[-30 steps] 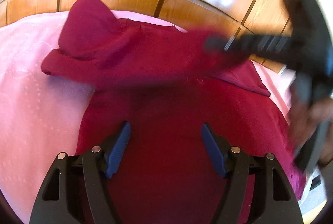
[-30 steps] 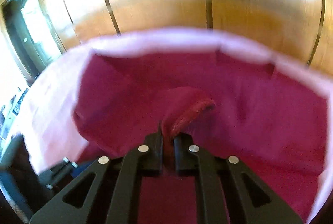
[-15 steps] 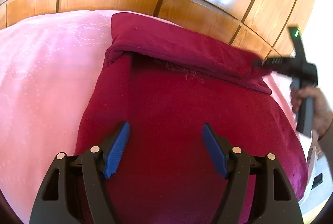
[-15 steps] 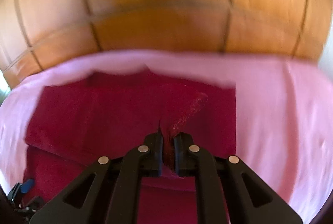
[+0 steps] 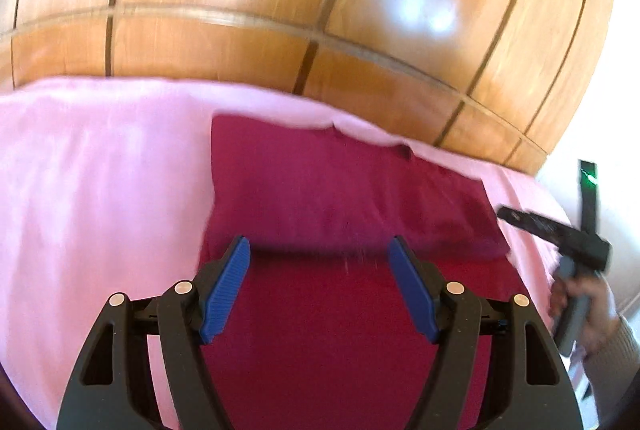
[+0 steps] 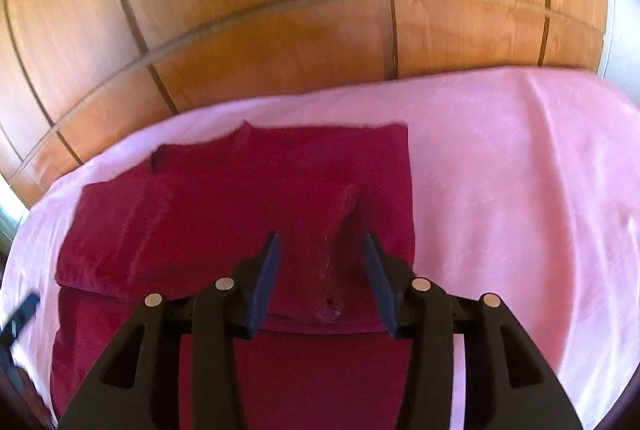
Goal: Fold small clothes
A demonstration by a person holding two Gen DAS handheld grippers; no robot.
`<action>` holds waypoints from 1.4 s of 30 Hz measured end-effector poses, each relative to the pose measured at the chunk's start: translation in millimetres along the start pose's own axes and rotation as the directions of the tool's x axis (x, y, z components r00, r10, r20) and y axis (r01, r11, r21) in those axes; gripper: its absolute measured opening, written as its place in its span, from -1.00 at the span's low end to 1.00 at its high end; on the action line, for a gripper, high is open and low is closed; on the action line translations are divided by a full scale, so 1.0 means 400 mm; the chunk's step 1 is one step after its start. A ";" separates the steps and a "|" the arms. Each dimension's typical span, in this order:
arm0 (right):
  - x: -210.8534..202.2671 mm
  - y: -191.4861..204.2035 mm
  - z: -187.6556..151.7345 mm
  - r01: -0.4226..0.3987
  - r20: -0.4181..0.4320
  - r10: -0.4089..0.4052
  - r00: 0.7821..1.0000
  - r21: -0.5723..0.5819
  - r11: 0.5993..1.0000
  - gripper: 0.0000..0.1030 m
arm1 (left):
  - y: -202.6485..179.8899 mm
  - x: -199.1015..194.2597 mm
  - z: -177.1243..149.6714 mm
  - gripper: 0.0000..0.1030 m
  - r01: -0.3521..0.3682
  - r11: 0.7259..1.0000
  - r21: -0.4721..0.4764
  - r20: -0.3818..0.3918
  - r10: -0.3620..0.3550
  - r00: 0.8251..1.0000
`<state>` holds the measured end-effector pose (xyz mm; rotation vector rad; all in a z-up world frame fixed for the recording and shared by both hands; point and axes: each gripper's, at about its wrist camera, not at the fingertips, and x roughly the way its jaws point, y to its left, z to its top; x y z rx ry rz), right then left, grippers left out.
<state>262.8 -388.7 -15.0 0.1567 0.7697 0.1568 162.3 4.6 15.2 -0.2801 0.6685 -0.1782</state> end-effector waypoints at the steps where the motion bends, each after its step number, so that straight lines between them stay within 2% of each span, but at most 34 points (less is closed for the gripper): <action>1: -0.004 0.012 0.004 -0.016 0.006 0.016 1.000 -0.012 1.000 -0.14 | -0.003 0.018 0.028 0.38 -0.005 1.000 0.008 0.014 0.005 1.000; 4: 0.019 0.061 0.020 -0.046 0.010 0.047 0.999 -0.052 0.998 -0.14 | -0.012 0.078 0.088 0.38 -0.036 0.999 0.028 0.030 0.035 0.999; 7: 0.068 0.103 0.030 -0.060 -0.004 0.059 0.998 -0.085 0.995 -0.13 | 0.001 0.155 0.130 0.38 -0.043 0.999 -0.004 0.002 0.043 0.999; 9: 0.125 0.122 0.021 -0.022 -0.036 0.018 0.999 -0.118 0.993 0.12 | 0.017 0.209 0.137 0.38 -0.071 0.997 -0.023 -0.033 0.070 0.997; 11: 0.178 0.121 0.005 0.021 -0.068 -0.031 0.997 -0.129 0.991 0.29 | 0.044 0.275 0.132 0.38 -0.111 0.993 -0.027 -0.093 0.108 0.990; 12: 0.207 0.117 -0.010 0.025 -0.085 -0.036 0.996 -0.130 0.991 0.36 | 0.067 0.311 0.118 0.38 -0.154 0.988 -0.021 -0.130 0.150 0.980; 13: 0.217 0.116 -0.024 0.020 -0.066 -0.029 0.997 -0.132 0.991 0.37 | 0.083 0.331 0.104 0.38 -0.173 0.985 -0.008 -0.146 0.170 0.975; 14: 0.216 0.118 -0.029 0.020 -0.052 -0.027 0.998 -0.135 0.991 0.40 | 0.095 0.335 0.090 0.38 -0.154 0.988 0.004 -0.132 0.153 0.979; 17: 0.216 0.128 -0.033 0.029 -0.046 -0.036 0.998 -0.153 0.988 0.47 | 0.099 0.319 0.095 0.38 -0.158 0.987 -0.004 -0.129 0.157 0.979; 21: 0.217 0.123 -0.037 0.018 -0.046 -0.026 0.999 -0.150 0.988 0.52 | 0.066 0.253 0.079 0.37 -0.217 0.976 0.017 -0.096 0.217 0.971; 24: 0.222 0.121 -0.041 0.014 -0.044 -0.021 0.999 -0.151 0.988 0.56 | 0.027 0.187 0.033 0.39 -0.157 0.986 0.058 -0.079 0.161 0.984; 25: 0.224 0.122 -0.041 0.013 -0.045 -0.020 0.999 -0.153 0.988 0.57 | 0.012 0.182 0.015 0.49 -0.164 0.982 0.093 -0.091 0.172 0.981; 26: 0.221 0.122 -0.042 0.012 -0.045 -0.019 0.999 -0.154 0.988 0.59 | 0.000 0.194 -0.008 0.49 -0.189 0.972 0.141 -0.120 0.207 0.971; 27: 0.220 0.125 -0.041 0.010 -0.046 -0.018 0.999 -0.155 0.988 0.61 | 0.005 0.212 -0.024 0.49 -0.209 0.965 0.157 -0.151 0.233 0.961; 28: 0.222 0.124 -0.041 0.003 -0.047 -0.010 0.999 -0.155 0.988 0.64 | 0.017 0.227 -0.034 0.53 -0.205 0.968 0.144 -0.173 0.229 0.958; 30: 0.226 0.123 -0.043 -0.007 -0.052 -0.001 0.999 -0.149 0.989 0.67 | 0.020 0.231 -0.030 0.54 -0.217 0.968 0.130 -0.166 0.237 0.957; 33: 0.230 0.123 -0.042 -0.011 -0.055 0.003 0.998 -0.150 0.989 0.71 | -0.003 0.229 -0.036 0.55 -0.250 0.953 0.173 -0.148 0.276 0.950; 39: 0.228 0.133 -0.042 0.021 -0.050 -0.030 0.998 -0.170 0.985 0.78 | -0.004 0.131 -0.044 0.55 -0.272 0.956 0.111 -0.100 0.283 0.954; 42: 0.220 0.154 -0.041 0.072 -0.060 -0.086 0.994 -0.203 0.977 0.94 | -0.003 0.060 -0.066 0.55 -0.262 0.962 0.077 -0.079 0.268 0.960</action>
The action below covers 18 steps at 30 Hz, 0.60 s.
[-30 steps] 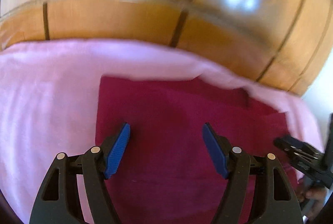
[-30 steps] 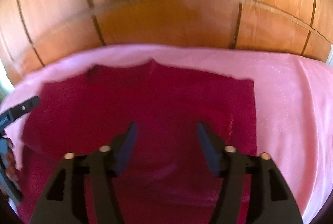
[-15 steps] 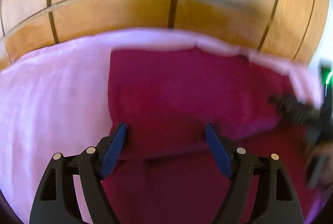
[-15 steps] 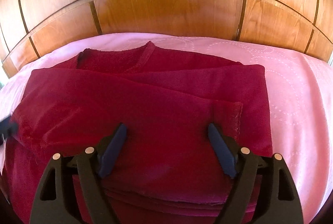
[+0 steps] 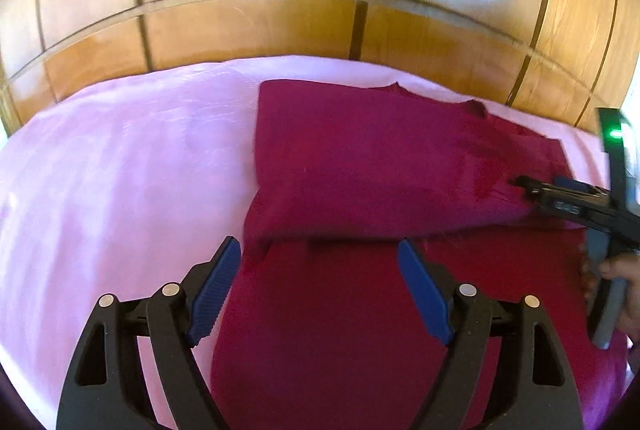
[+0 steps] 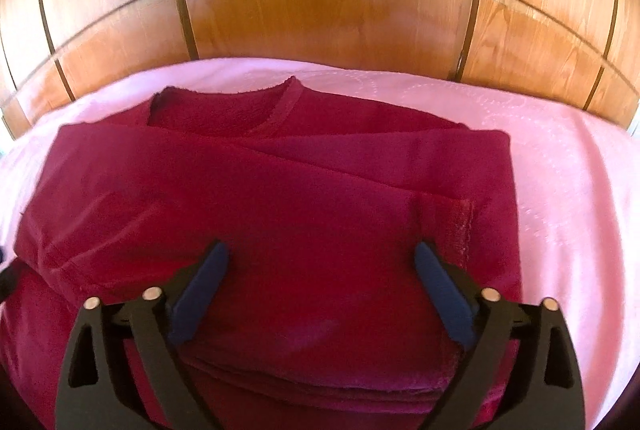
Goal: Fold small clothes
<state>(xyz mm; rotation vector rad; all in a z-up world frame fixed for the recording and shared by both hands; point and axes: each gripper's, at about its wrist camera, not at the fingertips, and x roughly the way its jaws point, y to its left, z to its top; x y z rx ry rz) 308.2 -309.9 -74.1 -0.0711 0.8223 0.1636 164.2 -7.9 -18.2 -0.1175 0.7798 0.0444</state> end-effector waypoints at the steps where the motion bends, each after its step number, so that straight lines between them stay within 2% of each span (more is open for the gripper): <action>1: -0.013 0.007 -0.003 0.021 -0.005 -0.021 1.000 -0.003 1.000 0.95 | 0.002 -0.017 -0.009 0.55 0.005 1.000 -0.002 0.005 -0.005 1.000; 9: -0.115 0.021 -0.087 0.005 -0.013 -0.005 1.000 -0.005 1.000 0.95 | 0.035 -0.120 -0.082 0.55 -0.009 1.000 0.001 0.029 0.009 1.000; 15: -0.162 0.038 -0.189 -0.043 -0.080 0.041 0.996 -0.019 0.999 0.95 | 0.056 -0.144 -0.121 0.55 -0.014 1.000 -0.017 0.018 0.015 1.000; 18: -0.187 0.034 -0.243 -0.068 -0.083 0.070 0.994 0.025 0.997 0.96 | 0.065 -0.157 -0.144 0.55 -0.012 1.000 -0.025 0.010 0.012 1.000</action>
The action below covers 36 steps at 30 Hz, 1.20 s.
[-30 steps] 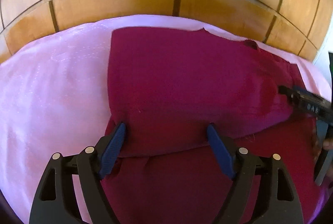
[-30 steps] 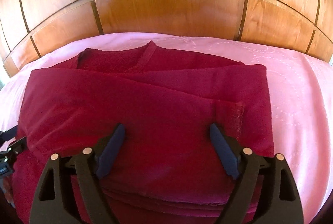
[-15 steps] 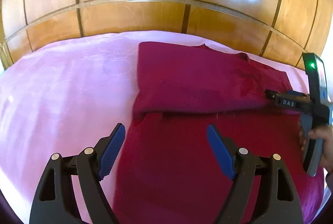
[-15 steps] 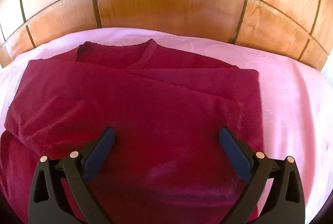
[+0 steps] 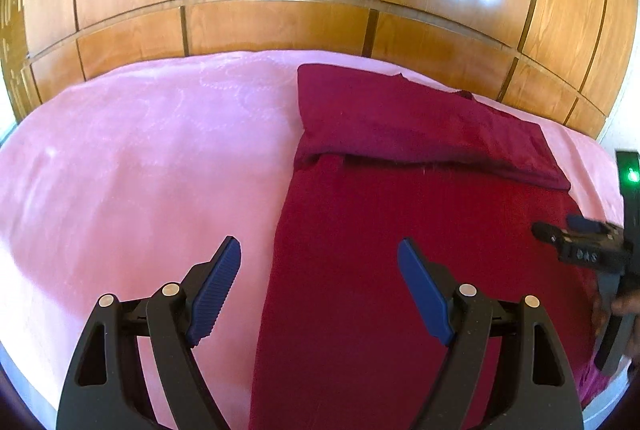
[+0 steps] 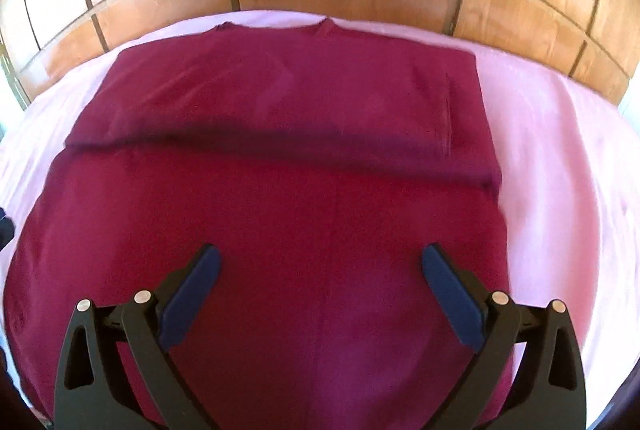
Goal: Fold small clothes
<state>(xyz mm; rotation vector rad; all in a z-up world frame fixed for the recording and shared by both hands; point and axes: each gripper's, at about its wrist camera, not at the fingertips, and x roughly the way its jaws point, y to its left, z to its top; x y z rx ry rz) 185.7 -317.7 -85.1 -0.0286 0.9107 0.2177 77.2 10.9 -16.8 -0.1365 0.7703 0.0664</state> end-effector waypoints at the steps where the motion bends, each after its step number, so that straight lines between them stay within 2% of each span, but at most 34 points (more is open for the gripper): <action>1: -0.010 -0.001 -0.021 -0.004 0.004 0.004 1.000 0.013 1.000 0.96 | 0.003 -0.004 -0.006 0.55 -0.001 1.000 0.000 -0.002 0.001 1.000; 9: -0.077 0.007 -0.118 -0.026 0.027 0.025 0.999 0.039 0.999 0.96 | 0.033 -0.018 -0.061 0.55 0.003 1.000 -0.023 -0.043 -0.004 0.999; 15: -0.140 -0.021 -0.148 -0.049 0.025 0.047 0.999 0.058 0.997 0.95 | 0.064 -0.037 -0.114 0.55 0.020 0.999 -0.039 -0.088 -0.024 0.996; 20: -0.216 -0.107 -0.191 -0.028 0.046 0.022 0.999 0.133 0.991 0.92 | 0.090 -0.085 -0.162 0.17 0.085 0.996 -0.034 -0.107 -0.088 0.990; 24: -0.250 -0.177 -0.254 -0.022 0.005 0.021 1.000 0.205 0.979 0.61 | 0.092 -0.115 -0.192 0.10 0.148 0.989 -0.019 -0.136 -0.149 0.979; 26: -0.254 -0.203 -0.293 -0.033 -0.028 0.041 0.999 0.244 0.969 0.35 | 0.086 -0.123 -0.206 0.02 0.184 0.983 -0.006 -0.166 -0.182 0.969; 27: -0.254 -0.210 -0.310 -0.036 -0.042 0.048 0.998 0.255 0.966 0.20 | 0.083 -0.125 -0.214 0.02 0.189 0.982 -0.002 -0.176 -0.186 0.967; 31: -0.265 -0.192 -0.373 -0.055 -0.096 0.082 0.992 0.255 0.965 -0.10 | 0.059 -0.137 -0.242 -0.02 0.206 0.977 0.050 -0.198 -0.192 0.961; 32: -0.265 -0.185 -0.382 -0.065 -0.110 0.095 0.989 0.252 0.965 -0.23 | 0.053 -0.137 -0.246 -0.26 0.211 0.976 0.056 -0.203 -0.196 0.959; 33: -0.262 -0.175 -0.391 -0.076 -0.126 0.109 0.986 0.243 0.967 -0.37 | 0.051 -0.136 -0.248 -0.37 0.215 0.975 0.060 -0.208 -0.198 0.958; 34: -0.260 -0.160 -0.400 -0.081 -0.145 0.115 0.983 0.221 0.972 -0.47 | 0.050 -0.136 -0.246 -0.59 0.218 0.974 0.061 -0.213 -0.201 0.956; 35: -0.259 -0.153 -0.403 -0.088 -0.156 0.122 0.980 0.208 0.974 -0.76 | 0.053 -0.139 -0.241 -0.75 0.238 0.970 0.048 -0.218 -0.222 0.950; 36: -0.264 -0.144 -0.401 -0.097 -0.161 0.131 0.978 0.199 0.975 -0.81 | 0.059 -0.141 -0.232 -0.75 0.257 0.966 0.032 -0.221 -0.244 0.944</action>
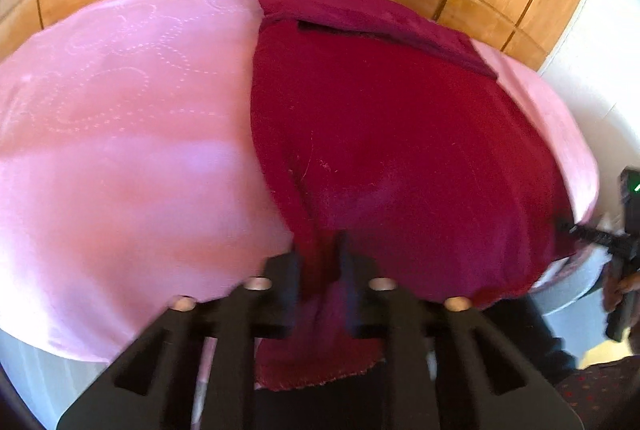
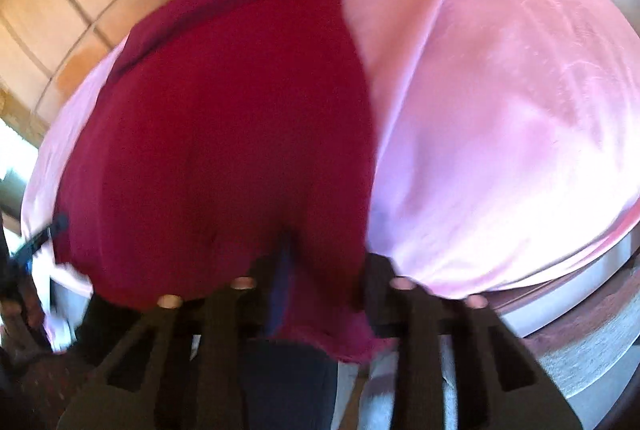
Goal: Fold small clothes
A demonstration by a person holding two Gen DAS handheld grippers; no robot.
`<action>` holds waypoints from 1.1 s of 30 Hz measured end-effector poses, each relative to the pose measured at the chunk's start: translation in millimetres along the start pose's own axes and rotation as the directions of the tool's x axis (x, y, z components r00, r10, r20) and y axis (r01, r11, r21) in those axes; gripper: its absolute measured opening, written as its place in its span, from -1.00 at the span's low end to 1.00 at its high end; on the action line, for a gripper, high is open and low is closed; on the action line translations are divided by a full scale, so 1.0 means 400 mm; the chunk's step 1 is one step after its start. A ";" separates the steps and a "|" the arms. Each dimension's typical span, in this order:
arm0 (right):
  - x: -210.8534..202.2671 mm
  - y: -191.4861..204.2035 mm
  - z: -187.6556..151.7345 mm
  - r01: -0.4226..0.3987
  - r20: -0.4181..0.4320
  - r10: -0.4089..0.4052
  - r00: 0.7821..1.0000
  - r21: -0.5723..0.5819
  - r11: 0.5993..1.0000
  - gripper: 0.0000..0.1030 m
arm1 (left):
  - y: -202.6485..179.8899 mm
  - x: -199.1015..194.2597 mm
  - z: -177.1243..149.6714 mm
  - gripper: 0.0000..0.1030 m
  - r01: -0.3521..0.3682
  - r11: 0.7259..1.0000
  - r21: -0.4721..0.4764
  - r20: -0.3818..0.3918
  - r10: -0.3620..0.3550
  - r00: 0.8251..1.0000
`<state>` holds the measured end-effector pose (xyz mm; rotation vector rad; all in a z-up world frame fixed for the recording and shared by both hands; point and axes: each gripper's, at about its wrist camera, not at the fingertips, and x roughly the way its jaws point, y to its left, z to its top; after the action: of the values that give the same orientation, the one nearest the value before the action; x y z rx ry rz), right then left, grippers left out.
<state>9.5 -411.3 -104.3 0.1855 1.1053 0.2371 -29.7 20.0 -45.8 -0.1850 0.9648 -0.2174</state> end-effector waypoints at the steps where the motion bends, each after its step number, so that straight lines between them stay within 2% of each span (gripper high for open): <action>1: -0.013 0.009 0.007 -0.016 0.003 0.016 1.000 -0.010 1.000 -0.82 | 0.003 -0.009 0.007 -0.77 0.025 1.000 -0.011 0.002 -0.025 1.000; 3: -0.047 0.023 0.025 -0.069 0.025 0.070 0.997 -0.023 0.997 -0.82 | 0.012 -0.036 0.029 -0.78 0.091 0.995 -0.033 0.024 -0.091 0.996; 6: -0.111 0.041 0.078 -0.147 0.101 0.150 0.983 -0.036 0.988 -0.83 | 0.024 -0.070 0.078 -0.78 0.204 0.977 -0.069 0.067 -0.199 0.978; 8: -0.142 0.049 0.131 -0.203 0.174 0.204 0.963 -0.027 0.979 -0.83 | 0.028 -0.075 0.121 -0.79 0.270 0.958 -0.098 0.098 -0.260 0.960; 11: -0.142 0.048 0.201 -0.247 0.237 0.240 0.941 0.000 0.969 -0.83 | 0.035 -0.054 0.186 -0.79 0.321 0.938 -0.133 0.131 -0.304 0.944; 15: -0.094 0.024 0.302 -0.238 0.257 0.222 0.941 0.033 0.971 -0.83 | 0.048 0.009 0.275 -0.79 0.323 0.932 -0.164 0.147 -0.301 0.942; 20: -0.029 0.011 0.403 -0.199 0.255 0.177 0.951 0.063 0.978 -0.80 | 0.089 0.092 0.397 -0.79 0.304 0.923 -0.234 0.141 -0.277 0.950; 21: -0.019 0.000 0.418 -0.199 0.255 0.173 0.951 0.078 0.977 -0.70 | 0.099 0.112 0.419 -0.78 0.300 0.918 -0.259 0.129 -0.275 0.953; 22: -0.009 -0.012 0.433 -0.205 0.257 0.178 0.950 0.084 0.975 -0.53 | 0.109 0.125 0.437 -0.63 0.288 0.916 -0.278 0.121 -0.264 0.957; 23: -0.003 -0.021 0.453 -0.220 0.265 0.190 0.945 0.089 0.971 -0.02 | 0.123 0.137 0.459 -0.22 0.249 0.920 -0.303 0.113 -0.225 0.968; 24: 0.002 -0.019 0.464 -0.232 0.273 0.198 0.941 0.094 0.968 0.37 | 0.134 0.138 0.468 0.01 0.209 0.924 -0.320 0.119 -0.180 0.977; 25: -0.001 -0.029 0.463 -0.244 0.281 0.208 0.937 0.102 0.964 0.52 | 0.148 0.133 0.476 0.29 0.174 0.925 -0.338 0.142 -0.133 0.981; 26: -0.009 -0.038 0.461 -0.250 0.301 0.206 0.931 0.117 0.961 0.72 | 0.167 0.122 0.480 0.34 0.174 0.918 -0.357 0.179 -0.115 0.977; 27: -0.018 -0.046 0.455 -0.249 0.317 0.199 0.927 0.128 0.960 0.81 | 0.183 0.117 0.479 0.34 0.192 0.909 -0.369 0.195 -0.127 0.973; 29: -0.036 -0.069 0.435 -0.250 0.330 0.191 0.924 0.147 0.957 0.88 | 0.216 0.110 0.462 0.34 0.204 0.895 -0.397 0.203 -0.131 0.970; 33: -0.044 -0.105 0.362 -0.215 0.320 0.150 0.935 0.177 0.961 0.89 | 0.236 0.109 0.373 0.34 0.221 0.910 -0.350 0.189 -0.162 0.968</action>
<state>136.0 -460.7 -37.0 0.4998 0.8033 0.2493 127.4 108.0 -21.2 -0.6379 0.8233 -0.1969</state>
